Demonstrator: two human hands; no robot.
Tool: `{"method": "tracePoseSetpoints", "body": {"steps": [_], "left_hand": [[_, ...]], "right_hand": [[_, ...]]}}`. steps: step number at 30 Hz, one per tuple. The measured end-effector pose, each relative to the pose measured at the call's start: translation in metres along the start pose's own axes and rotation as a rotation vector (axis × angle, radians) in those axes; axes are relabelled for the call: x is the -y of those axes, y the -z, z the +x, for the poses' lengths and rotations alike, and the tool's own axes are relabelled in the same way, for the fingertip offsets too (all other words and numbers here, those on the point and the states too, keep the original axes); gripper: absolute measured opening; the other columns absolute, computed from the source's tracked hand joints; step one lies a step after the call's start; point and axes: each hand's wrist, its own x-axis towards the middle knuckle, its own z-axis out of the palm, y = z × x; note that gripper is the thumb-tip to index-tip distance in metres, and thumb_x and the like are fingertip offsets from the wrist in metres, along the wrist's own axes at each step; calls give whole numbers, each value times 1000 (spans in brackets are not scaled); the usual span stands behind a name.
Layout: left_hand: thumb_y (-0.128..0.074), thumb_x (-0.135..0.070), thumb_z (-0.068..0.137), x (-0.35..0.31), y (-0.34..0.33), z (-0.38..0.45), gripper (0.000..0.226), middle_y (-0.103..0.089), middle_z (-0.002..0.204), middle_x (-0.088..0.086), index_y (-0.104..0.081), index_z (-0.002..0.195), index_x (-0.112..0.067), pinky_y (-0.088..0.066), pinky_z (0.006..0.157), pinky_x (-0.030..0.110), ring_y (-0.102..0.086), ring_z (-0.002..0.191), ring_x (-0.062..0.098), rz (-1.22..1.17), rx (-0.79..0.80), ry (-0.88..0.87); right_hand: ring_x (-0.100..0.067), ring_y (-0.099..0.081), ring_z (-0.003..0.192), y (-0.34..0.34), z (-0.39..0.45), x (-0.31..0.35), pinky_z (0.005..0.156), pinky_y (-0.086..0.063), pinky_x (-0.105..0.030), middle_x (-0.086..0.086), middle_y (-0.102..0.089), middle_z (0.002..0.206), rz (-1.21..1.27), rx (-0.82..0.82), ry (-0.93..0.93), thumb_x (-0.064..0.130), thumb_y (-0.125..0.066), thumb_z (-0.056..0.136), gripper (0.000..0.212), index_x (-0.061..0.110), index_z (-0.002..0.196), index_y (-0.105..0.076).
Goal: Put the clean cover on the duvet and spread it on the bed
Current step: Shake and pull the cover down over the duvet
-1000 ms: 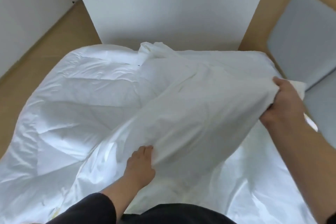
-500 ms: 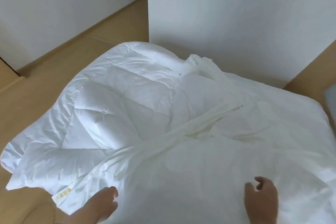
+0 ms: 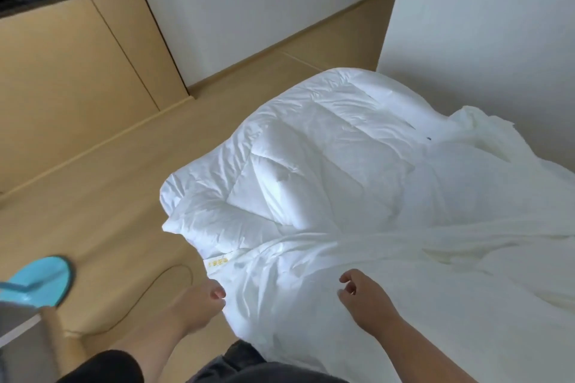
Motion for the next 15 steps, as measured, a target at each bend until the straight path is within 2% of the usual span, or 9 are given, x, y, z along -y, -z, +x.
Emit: {"method": "tracePoseSetpoints", "body": {"steps": [2,4,9,13,15], "left_hand": [[-54,-33,85,45,8,-17,14,-70,99,-5,-65,94,-30,-55,72,29,-66,87,16,-59,-24,71],[-57,-38,84,86,14,-30,15,-70,93,-9,-65,94,-32,-56,73,28,-67,85,12,-96,-59,123],[-57,-42,88,165,37,-26,14,-70,96,-15,-64,99,-35,-53,76,24,-66,90,2,-143,-21,160],[-57,-37,93,228,75,-3,10,-69,97,-16,-62,101,-36,-52,75,22,-65,91,0,-146,0,129],[-57,-35,95,261,97,7,8,-70,95,-15,-62,101,-35,-53,74,21,-66,87,1,-129,10,132]], "right_hand": [[-5,-60,82,-24,4,16,69,-45,-20,9,-62,92,-38,63,30,30,-59,96,13,30,109,-55],[-5,-59,80,-46,8,33,68,-45,-20,8,-63,91,-73,110,40,29,-59,95,13,28,109,-57],[-6,-58,72,-111,31,78,63,-44,-20,6,-64,86,-165,184,13,29,-58,93,14,26,107,-58],[-10,-59,89,-182,63,122,70,-43,-22,7,-60,106,-233,235,-69,29,-57,94,23,23,116,-58],[-13,-58,94,-215,80,145,72,-42,-23,5,-59,108,-251,257,-115,26,-58,93,25,20,117,-60]]}}
